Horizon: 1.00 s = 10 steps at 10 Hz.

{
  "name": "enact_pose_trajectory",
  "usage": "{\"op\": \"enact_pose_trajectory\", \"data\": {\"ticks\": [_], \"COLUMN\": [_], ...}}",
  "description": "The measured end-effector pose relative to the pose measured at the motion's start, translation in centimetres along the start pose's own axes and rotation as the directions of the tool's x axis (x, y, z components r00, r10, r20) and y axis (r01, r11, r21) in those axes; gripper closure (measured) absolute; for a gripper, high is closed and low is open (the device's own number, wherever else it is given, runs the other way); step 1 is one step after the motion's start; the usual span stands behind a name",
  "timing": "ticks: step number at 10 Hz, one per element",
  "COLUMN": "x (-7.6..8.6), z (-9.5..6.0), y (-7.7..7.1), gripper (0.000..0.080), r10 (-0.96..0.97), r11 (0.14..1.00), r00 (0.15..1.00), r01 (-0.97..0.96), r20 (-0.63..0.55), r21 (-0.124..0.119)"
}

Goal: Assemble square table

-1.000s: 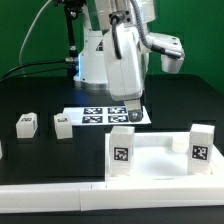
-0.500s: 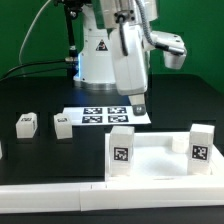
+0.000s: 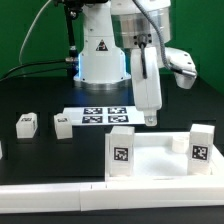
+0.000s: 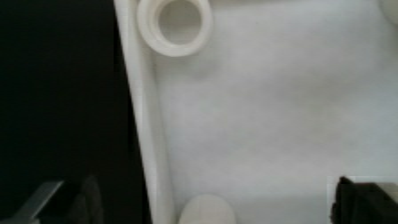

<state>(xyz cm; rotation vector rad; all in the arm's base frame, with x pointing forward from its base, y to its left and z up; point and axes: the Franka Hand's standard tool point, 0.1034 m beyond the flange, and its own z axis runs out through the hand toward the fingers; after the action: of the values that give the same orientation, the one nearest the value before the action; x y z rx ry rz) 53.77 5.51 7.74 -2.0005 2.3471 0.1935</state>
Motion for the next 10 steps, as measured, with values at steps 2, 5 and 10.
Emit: {"op": "enact_pose_trajectory", "data": {"ticks": [2,5,10], "x": [0.2,0.3,0.2], "z": [3.0,5.6,6.3], "y": [1.0,1.7,2.1], "gripper": [0.0151,0.0151,0.0412], "r10": [-0.008,0.009,-0.007], "r11": [0.998,0.995,0.996], "r00": [0.999,0.998,0.997], "r01": [0.011,-0.002,0.013], "r20": [-0.051,-0.065,-0.073], "r21": [0.058,0.1,0.084]}}
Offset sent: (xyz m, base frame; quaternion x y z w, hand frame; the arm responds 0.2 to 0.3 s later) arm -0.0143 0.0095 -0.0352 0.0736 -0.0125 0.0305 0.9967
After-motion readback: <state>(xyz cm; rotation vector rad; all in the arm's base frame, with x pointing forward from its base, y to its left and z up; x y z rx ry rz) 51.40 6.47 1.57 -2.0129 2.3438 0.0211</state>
